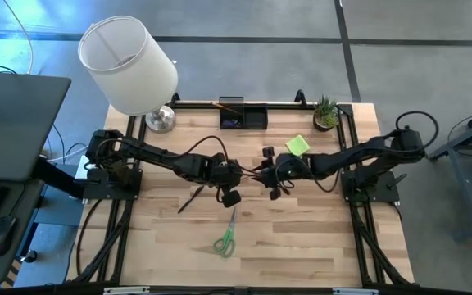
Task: Pick and place office supplies into organizer
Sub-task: Put the orange pencil into the black desk organizer
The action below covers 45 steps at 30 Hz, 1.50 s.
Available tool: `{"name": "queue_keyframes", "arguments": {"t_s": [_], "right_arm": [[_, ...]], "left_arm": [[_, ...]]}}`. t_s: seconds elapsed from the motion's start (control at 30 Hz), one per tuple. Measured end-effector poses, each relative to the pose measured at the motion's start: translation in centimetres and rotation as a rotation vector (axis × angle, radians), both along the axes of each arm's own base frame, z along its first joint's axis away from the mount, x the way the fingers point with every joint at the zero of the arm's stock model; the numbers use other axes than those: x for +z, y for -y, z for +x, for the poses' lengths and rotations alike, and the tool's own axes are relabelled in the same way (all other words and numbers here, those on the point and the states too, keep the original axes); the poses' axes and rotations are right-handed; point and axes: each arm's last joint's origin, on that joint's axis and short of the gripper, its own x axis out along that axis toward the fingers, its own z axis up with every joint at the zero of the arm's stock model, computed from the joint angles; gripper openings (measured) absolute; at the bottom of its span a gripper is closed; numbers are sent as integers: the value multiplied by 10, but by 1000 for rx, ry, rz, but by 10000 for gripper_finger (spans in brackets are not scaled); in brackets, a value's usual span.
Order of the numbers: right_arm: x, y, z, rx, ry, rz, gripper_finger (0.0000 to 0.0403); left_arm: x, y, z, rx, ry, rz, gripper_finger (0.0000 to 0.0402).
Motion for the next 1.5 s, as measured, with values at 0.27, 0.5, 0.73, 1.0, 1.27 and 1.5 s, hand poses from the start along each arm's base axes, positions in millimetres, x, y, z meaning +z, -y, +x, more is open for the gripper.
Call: {"name": "queue_keyframes", "arguments": {"t_s": [0.27,0.5,0.73,1.0,1.27,1.5], "right_arm": [[-9,0,4,-7,-16,-39,119],[-9,1,4,-29,-15,-37,119],[-9,0,5,4,-8,-10,105],[-10,3,4,16,-24,4,18],[-11,7,3,-2,-35,14,15],[-11,8,4,-15,-28,10,6]], "left_arm": [[0,0,0,-21,-4,12,2],[2,0,2,-44,17,27,2],[2,-5,3,-51,20,39,2],[4,-10,3,-55,16,46,2],[34,-10,15,-139,63,104,1],[66,-10,25,-214,126,166,1]]}}
